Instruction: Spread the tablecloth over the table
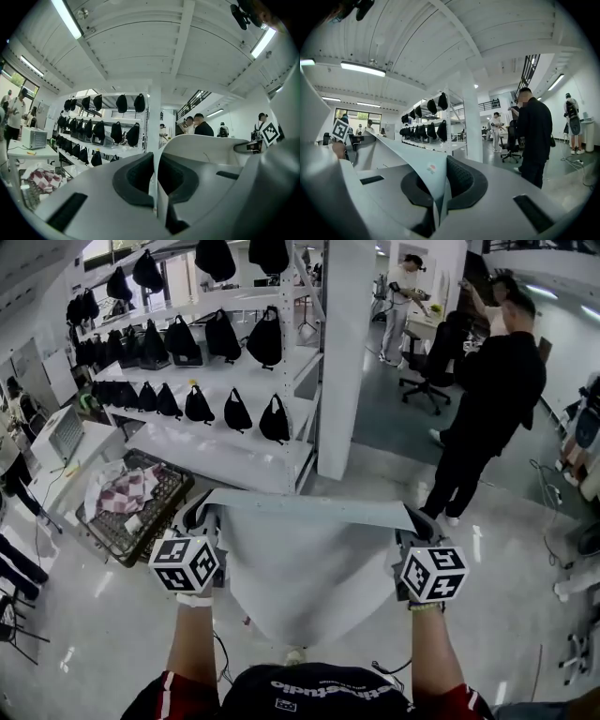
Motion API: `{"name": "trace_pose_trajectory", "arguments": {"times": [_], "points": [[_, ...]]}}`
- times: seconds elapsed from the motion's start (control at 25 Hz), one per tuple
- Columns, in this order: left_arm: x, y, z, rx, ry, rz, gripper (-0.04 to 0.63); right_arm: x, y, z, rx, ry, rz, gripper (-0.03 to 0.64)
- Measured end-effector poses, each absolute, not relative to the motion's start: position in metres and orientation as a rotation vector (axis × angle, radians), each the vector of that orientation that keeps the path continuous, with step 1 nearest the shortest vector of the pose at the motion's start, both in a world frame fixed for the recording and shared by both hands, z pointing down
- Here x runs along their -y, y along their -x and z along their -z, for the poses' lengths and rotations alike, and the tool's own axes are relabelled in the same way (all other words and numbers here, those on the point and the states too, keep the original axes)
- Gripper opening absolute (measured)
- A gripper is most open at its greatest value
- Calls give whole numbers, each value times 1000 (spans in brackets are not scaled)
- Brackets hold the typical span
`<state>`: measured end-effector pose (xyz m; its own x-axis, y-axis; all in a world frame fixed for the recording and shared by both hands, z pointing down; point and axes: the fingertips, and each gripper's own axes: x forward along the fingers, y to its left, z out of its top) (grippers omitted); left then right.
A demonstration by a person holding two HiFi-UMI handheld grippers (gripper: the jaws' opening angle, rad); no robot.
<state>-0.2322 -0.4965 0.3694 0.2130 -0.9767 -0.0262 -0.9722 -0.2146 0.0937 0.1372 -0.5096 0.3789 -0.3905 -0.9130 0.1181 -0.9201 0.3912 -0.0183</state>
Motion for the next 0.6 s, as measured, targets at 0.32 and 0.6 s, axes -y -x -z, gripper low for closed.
{"name": "trace_pose_trajectory", "arguments": {"times": [0.32,0.6], "points": [[564,243,-367,1878,-2437,119,18,566,-127,-378,2495,-1721,-130,26],[612,246,-344,1861,-2482,146,18,607,-124,-360,2482,-1766,-102,26]]}}
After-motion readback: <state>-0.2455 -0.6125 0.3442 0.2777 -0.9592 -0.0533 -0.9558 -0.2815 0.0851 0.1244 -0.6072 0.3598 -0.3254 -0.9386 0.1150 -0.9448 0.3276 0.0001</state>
